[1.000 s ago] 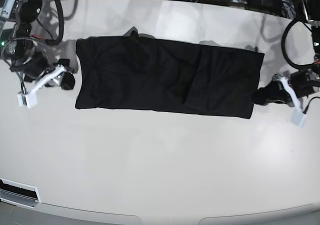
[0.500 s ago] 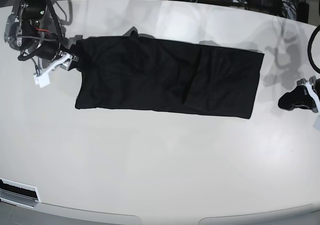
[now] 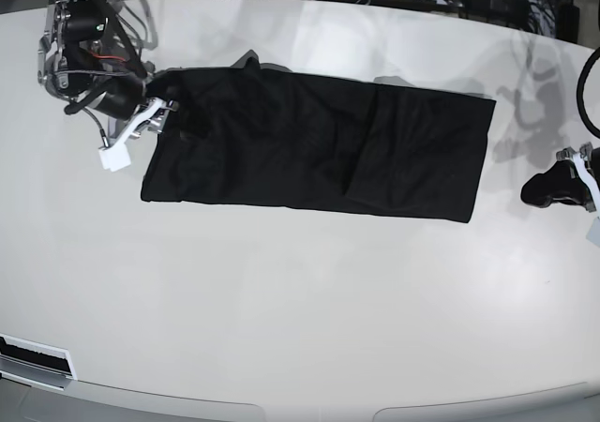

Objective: Layout the t-shirt on the table in an organized manner, then fold the t-shirt properly
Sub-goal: 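Release the shirt and move both grippers away from it, then grasp the strip end with the right gripper and fold it over the shirt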

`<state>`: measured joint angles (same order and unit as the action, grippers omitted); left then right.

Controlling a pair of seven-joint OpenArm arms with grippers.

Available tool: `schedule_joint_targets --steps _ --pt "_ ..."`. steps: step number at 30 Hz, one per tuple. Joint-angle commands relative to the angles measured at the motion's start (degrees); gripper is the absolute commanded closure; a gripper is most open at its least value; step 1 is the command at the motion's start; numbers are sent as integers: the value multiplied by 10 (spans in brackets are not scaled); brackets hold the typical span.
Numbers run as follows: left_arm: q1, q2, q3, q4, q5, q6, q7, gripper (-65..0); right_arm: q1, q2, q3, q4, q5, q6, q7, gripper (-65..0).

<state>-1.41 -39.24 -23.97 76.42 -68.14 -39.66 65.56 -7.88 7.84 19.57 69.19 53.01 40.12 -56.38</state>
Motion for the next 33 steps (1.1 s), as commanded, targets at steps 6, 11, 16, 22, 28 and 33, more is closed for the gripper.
schedule_joint_targets --steps 6,11,16,22,28,33 --pt "-8 -16 -5 8 -16 -3 -11 0 22 5 11 5 -15 -1 5 -76" --pt "-8 -16 -5 8 -15 -3 -11 0 54 6 52 17 13 -1 -92 0" --pt "-8 -16 -5 8 -13 -3 -11 0 52 6 115 106 14 -1 -122 0" --pt "-8 -16 -5 7 7 -3 -15 0 11 9 154 290 10 -1 -143 0" --pt "-8 -14 -5 5 6 -3 -24 0 -43 -2 152 471 30 -1 -137 0" --pt "-8 -14 -5 0 6 -3 -26 0 -59 -44 124 553 72 -1 -144 0"
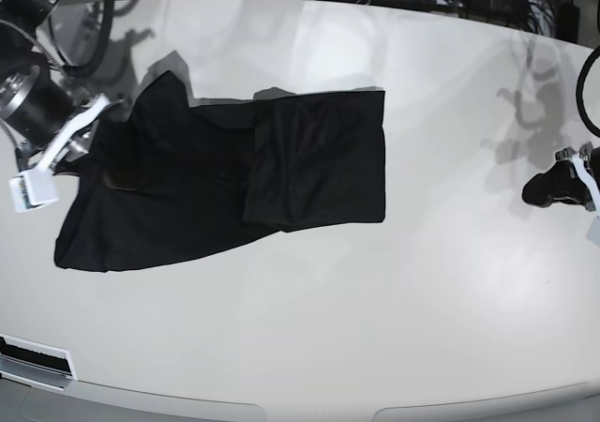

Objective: Layout the t-shirt on the table in an organized manner, then fold the t-shirt properly
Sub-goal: 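Grasp the strip end with the right gripper and fold it over the shirt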

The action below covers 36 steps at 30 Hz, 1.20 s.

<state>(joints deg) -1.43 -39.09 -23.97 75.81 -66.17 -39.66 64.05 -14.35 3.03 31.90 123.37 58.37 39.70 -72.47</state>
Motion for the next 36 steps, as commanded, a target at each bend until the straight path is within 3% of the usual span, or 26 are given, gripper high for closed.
schedule_joint_targets --steps 1,7,10,17,19,21,24,26,31,34,36 --pt "-8 -15 -5 6 -14 -3 -11 0 6 -5 -14 18 18 3 16 0" --pt "-8 -15 -5 6 -14 -3 -11 0 7 -54 -160 20 2 3 19 0" --pt "-8 -15 -5 6 -14 -3 -11 0 7 -72 -247 20 -34 3 38 0" --pt "-8 -15 -5 6 -18 -3 -11 0 10 -113 -420 0 -242 3 146 0" --pt "-8 -15 -5 6 -18 -3 -11 0 21 -116 -450 -27 -287 -21 179 -63" --pt "-8 -15 -5 6 -18 -3 -11 0 39 -116 -478 -68 -316 -52 209 -170" --pt "-8 -15 -5 6 -18 -3 -11 0 80 -116 -521 -135 -334 -56 223 -355" --pt "-8 -15 -5 6 -19 -3 -12 0 113 -116 -551 -161 -334 -56 217 -424" --pt "-13 -17 -5 6 -29 -3 -11 0 184 -116 -594 -134 -323 -56 167 -423" --pt "-13 -19 -5 6 -69 -3 -1 0 206 -116 -584 -114 -338 -57 156 -423" --pt "-13 -17 -4 6 -112 -3 38 0 209 -116 -569 -113 -365 -57 154 -423"
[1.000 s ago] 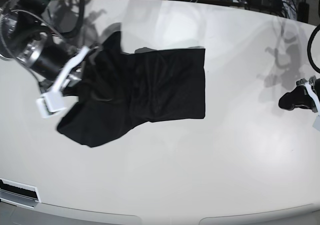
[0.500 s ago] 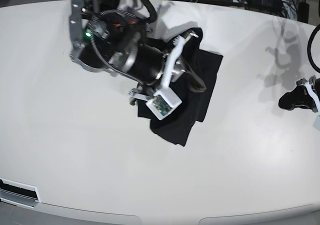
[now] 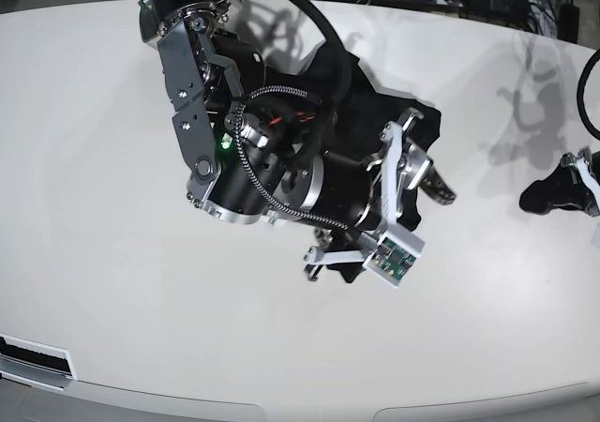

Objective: Layout the t-shirt on the table in an organized manner, then fold the t-shirt properly
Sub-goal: 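Grasp the strip end with the right gripper and fold it over the shirt, then hold the folded shirt with both grippers and tuck its edges together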

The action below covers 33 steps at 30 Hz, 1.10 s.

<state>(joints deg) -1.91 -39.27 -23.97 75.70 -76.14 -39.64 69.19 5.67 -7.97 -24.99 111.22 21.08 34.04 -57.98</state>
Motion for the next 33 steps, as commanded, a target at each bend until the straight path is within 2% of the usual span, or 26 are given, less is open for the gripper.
schedule_joint_targets --steps 1,3,4,5,8,11,13,17,23,26,29,33 --pt "-8 -15 -3 8 -34 -4 13 0 8 -6 9 9 -8 0 9 -419" --pt "-8 -15 5 11 -57 -4 42 0 7 -3 31 5 -37 -6 9 -408" --pt "-8 -14 12 15 -56 -4 43 0 10 3 43 0 -40 -16 14 -371" --pt "-8 -14 20 21 -56 -4 44 0 14 12 56 -8 -40 -23 21 -306" --pt "-7 -14 63 47 -52 -4 44 0 26 38 93 -50 -54 -5 45 0" --pt "-7 -14 129 83 -27 -4 43 0 34 66 121 -115 -81 17 123 0" --pt "-7 -14 178 109 13 -4 32 0 47 84 125 -162 -91 18 138 0" --pt "-7 -14 262 139 108 -4 -38 0 83 111 125 -259 -95 20 138 0" --pt "-6 -14 388 139 197 -4 -100 0 136 120 125 -397 -93 23 136 0" --pt "-7 -13 441 139 249 -4 -142 0 153 120 120 -435 -88 50 124 0" --pt "-8 -7 462 139 295 -4 -172 0 150 120 95 -438 -55 60 92 0" --pt "-10 26 463 124 373 -4 -198 0 144 126 35 -438 -50 60 81 0"
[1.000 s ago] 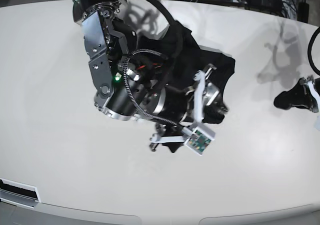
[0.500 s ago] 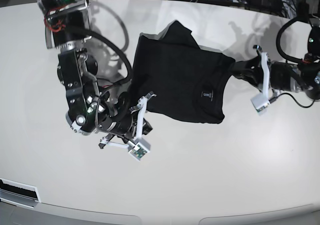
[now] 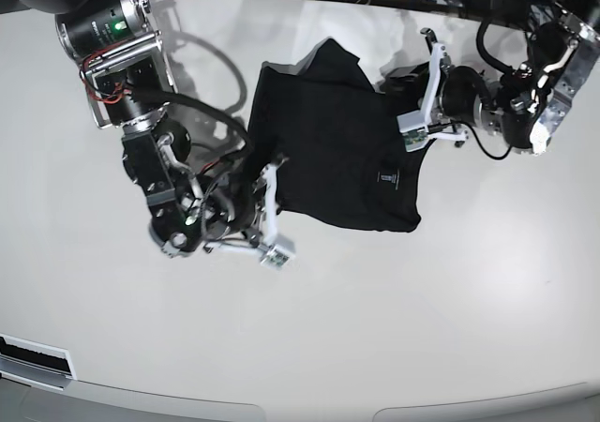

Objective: Layout the t-shirt on the table in an organized manner, then fold the t-shirt properly
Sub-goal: 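Hold the folded shirt with both grippers and tuck its edges together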

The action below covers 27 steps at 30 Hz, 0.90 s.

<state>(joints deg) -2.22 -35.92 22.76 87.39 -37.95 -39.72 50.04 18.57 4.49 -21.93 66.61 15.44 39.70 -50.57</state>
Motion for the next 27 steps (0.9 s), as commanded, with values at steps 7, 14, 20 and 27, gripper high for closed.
schedule_joint_targets --steps 7,14,20,27 --pt "-69 53 -3 -130 65 -3 -68 0 9 26 -34 14 -2 -69 -19 0" --pt "-186 102 -3 -289 143 -3 -164 0 1 75 -33 70 79 -118 -86 0" --pt "-266 127 -3 -323 181 50 -192 0 -64 100 -9 166 113 -145 -86 0" --pt "-335 124 -3 -322 153 78 -160 0 -156 95 96 302 116 -172 -80 0"
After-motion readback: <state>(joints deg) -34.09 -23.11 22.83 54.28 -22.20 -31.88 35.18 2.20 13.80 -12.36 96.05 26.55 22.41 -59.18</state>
